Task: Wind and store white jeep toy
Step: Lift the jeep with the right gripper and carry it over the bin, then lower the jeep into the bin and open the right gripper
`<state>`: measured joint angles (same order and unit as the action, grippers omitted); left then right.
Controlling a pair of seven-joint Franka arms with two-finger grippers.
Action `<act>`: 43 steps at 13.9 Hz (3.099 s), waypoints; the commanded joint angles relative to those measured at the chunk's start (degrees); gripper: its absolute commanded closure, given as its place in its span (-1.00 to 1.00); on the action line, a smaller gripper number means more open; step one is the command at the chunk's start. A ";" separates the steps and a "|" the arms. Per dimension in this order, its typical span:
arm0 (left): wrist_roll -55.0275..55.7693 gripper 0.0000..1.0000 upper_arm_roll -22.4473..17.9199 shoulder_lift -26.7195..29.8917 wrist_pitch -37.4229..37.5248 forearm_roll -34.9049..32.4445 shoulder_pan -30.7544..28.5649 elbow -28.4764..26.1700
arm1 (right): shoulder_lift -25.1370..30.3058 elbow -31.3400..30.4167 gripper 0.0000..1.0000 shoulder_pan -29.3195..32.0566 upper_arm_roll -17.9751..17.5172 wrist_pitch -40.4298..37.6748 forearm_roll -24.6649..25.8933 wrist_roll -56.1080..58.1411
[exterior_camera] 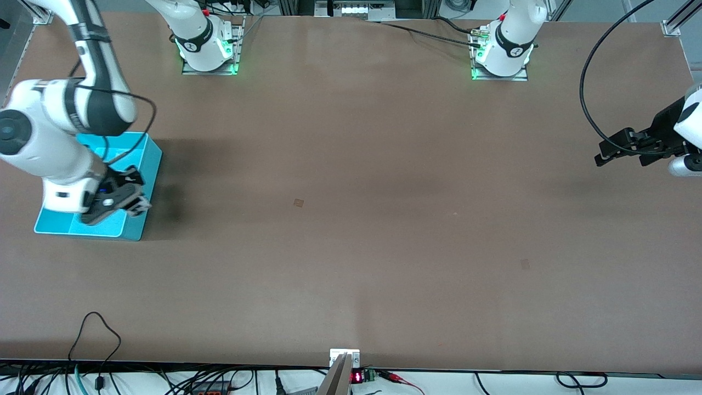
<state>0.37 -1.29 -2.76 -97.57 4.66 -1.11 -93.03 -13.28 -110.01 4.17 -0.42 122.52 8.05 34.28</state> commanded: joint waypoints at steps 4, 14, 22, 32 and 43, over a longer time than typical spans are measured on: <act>-0.02 -1.00 0.06 -0.14 0.27 -1.14 0.49 1.01 | 0.45 -3.18 1.00 -0.57 10.69 -0.18 -0.75 -7.38; -0.02 -1.00 0.06 -0.05 0.18 -1.14 0.58 1.01 | -6.14 -12.59 1.00 -0.48 15.01 14.40 -2.08 -13.62; -0.02 -1.00 0.06 -0.05 0.36 -0.79 0.32 1.10 | -8.34 -14.79 0.96 0.57 15.01 16.34 -2.16 -16.35; -0.37 -1.00 0.06 0.04 0.80 -0.97 0.23 1.10 | -10.10 -14.53 -0.27 1.01 14.84 17.40 -2.34 -15.65; -0.46 -1.00 0.06 0.04 1.24 -0.97 0.14 1.19 | -5.27 -2.43 -1.00 0.58 11.85 1.97 -2.08 -14.68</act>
<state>0.36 -1.27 -2.75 -97.47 4.66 -0.98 -92.94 -20.41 -116.93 4.48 12.83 131.13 6.26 18.78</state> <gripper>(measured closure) 0.000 0.000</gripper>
